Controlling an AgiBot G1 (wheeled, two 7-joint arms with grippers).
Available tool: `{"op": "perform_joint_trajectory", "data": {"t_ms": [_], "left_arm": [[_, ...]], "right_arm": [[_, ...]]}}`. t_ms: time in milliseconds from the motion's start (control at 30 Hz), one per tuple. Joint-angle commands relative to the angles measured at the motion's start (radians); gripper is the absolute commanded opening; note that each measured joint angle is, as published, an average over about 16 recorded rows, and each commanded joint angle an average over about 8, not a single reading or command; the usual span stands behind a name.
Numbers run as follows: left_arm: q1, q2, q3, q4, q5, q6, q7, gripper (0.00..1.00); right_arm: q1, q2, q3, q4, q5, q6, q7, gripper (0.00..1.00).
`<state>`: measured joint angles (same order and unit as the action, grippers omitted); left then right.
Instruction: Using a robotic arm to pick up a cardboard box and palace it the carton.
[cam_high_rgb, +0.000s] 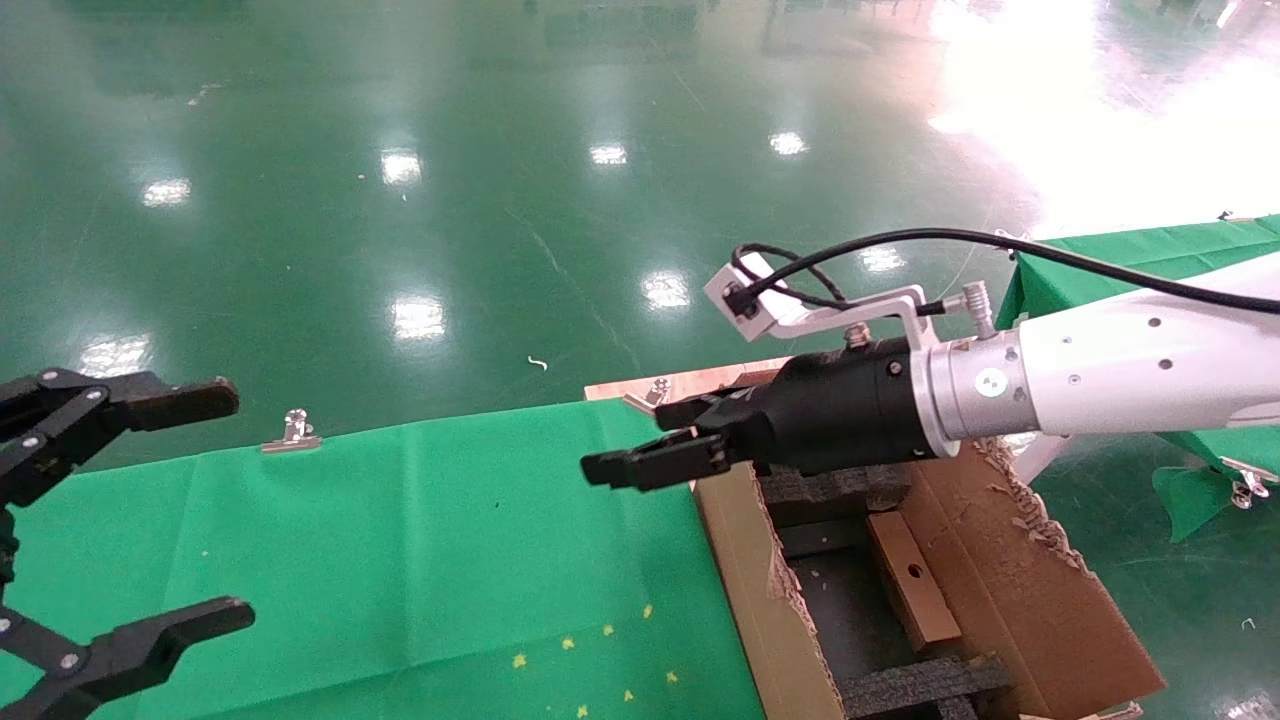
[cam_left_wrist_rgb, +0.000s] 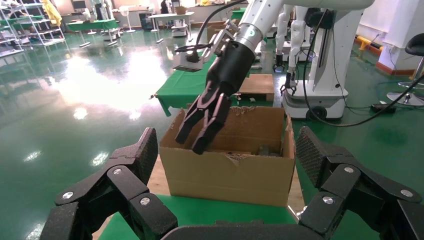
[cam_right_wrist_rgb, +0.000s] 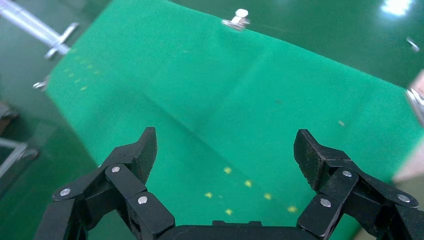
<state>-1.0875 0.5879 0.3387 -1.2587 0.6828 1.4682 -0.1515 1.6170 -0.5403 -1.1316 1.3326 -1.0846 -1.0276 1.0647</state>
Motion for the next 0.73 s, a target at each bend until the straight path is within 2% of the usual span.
{"op": "perform_joint_trajectory", "data": {"t_ms": [33, 633, 733], "left_arm": [[0.000, 0.000, 0.000, 0.000, 0.000, 0.000, 0.000, 1.00], [0.000, 0.000, 0.000, 0.000, 0.000, 0.000, 0.000, 1.00], [0.000, 0.000, 0.000, 0.000, 0.000, 0.000, 0.000, 1.00]], "right_arm": [[-0.032, -0.004, 0.051, -0.003, 0.021, -0.028, -0.052, 1.00], [-0.325, -0.042, 0.510, -0.029, 0.212, -0.280, -0.525, 1.00], [-0.349, -0.046, 0.548, -0.031, 0.228, -0.301, -0.564, 1.00]]}}
